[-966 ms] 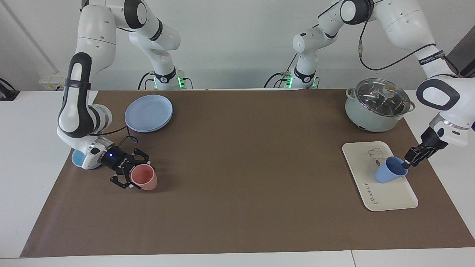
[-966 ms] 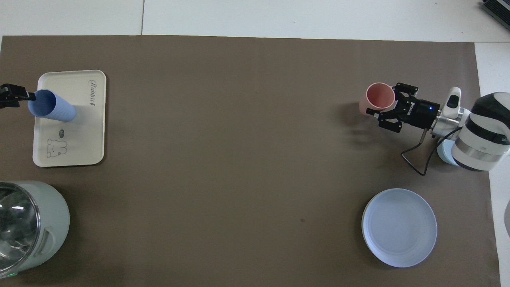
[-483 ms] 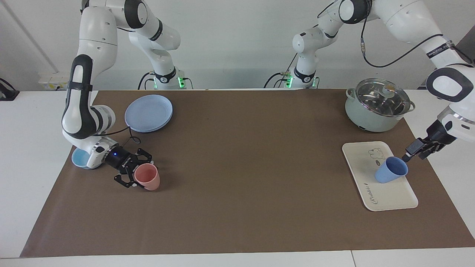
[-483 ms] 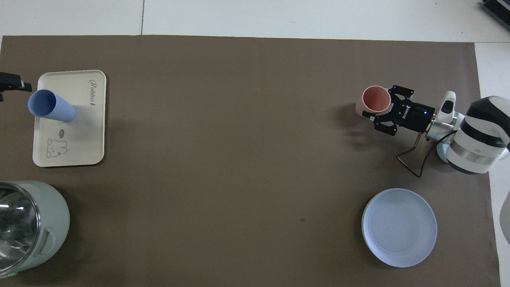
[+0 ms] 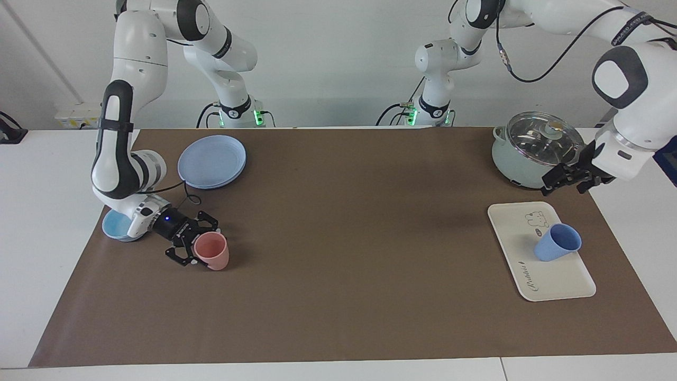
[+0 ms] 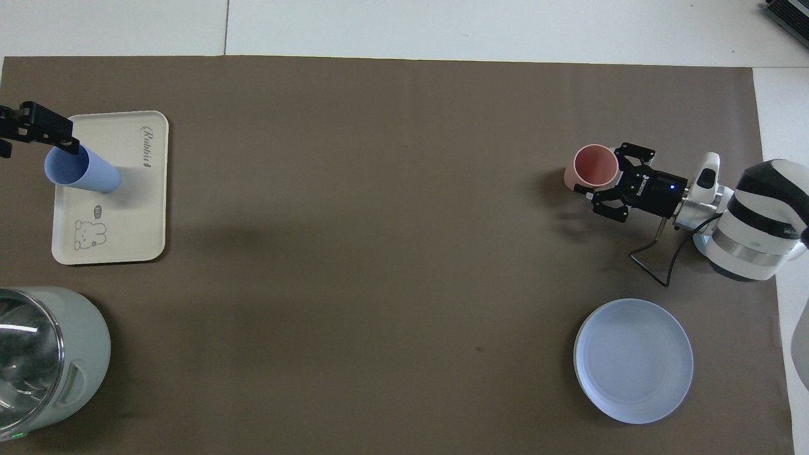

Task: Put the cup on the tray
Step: 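Set the blue cup on the tray while the right gripper releases the pink cup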

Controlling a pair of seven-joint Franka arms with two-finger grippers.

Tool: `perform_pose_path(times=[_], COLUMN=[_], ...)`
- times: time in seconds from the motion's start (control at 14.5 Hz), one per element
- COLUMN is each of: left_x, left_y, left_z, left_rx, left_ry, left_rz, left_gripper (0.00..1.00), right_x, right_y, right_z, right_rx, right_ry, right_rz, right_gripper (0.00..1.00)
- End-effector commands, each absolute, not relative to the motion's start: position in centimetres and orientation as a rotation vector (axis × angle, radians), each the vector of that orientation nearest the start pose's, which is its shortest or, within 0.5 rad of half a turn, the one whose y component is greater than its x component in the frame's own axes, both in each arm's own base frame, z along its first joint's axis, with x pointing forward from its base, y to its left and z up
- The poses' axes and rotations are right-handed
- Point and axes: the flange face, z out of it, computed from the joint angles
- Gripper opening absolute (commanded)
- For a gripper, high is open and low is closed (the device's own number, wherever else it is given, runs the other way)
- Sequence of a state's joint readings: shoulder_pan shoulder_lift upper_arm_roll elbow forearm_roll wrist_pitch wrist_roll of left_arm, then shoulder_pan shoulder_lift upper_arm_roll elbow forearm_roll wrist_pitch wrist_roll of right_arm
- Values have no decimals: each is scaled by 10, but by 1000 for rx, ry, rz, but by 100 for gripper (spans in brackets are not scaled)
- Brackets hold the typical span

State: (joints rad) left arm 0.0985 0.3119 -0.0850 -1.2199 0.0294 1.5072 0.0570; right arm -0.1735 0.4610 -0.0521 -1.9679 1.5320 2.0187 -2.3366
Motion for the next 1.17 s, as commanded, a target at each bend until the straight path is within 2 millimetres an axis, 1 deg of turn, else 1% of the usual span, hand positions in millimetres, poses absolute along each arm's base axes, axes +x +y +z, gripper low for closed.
perform_pose_path(times=[0.0, 0.07, 0.14, 0.28, 0.41, 0.62, 0.76, 0.83, 0.97, 1.03, 1.1], left_x=[591, 574, 556, 527, 514, 504, 503, 505, 508, 508, 509], left_y=[9, 2, -1, -10, -13, -14, -12, -11, -12, -14, -14], left_z=[647, 652, 655, 652, 652, 663, 667, 668, 668, 669, 668], left_rx=[-3093, -3087, -3088, -3123, -3139, -3161, -3159, -3159, -3157, -3157, -3157], left_ry=[96, 121, 137, 150, 149, 143, 141, 140, 144, 149, 149], left_rz=[-5, -3, 5, 20, -2, -34, -58, -80, -112, -114, -112], left_gripper=[100, 100, 100, 100, 99, 99, 99, 100, 100, 100, 100], right_x=[599, 598, 600, 602, 603, 605, 605, 604, 598, 595, 593], right_y=[-80, -84, -81, -80, -80, -81, -83, -82, -86, -86, -87], right_z=[247, 249, 252, 258, 265, 296, 322, 346, 394, 416, 433], right_rx=[-1894, -1890, -1868, -1836, -1809, -1808, -1819, -1841, -1962, -2015, -2057], right_ry=[-1087, -1076, -1070, -1054, -1055, -1054, -1053, -1072, -1080, -1063, -1056], right_rz=[-1317, -1322, -1323, -1325, -1336, -1348, -1344, -1320, -1198, -1139, -1084], right_gripper=[100, 100, 100, 100, 100, 100, 100, 100, 100, 100, 100])
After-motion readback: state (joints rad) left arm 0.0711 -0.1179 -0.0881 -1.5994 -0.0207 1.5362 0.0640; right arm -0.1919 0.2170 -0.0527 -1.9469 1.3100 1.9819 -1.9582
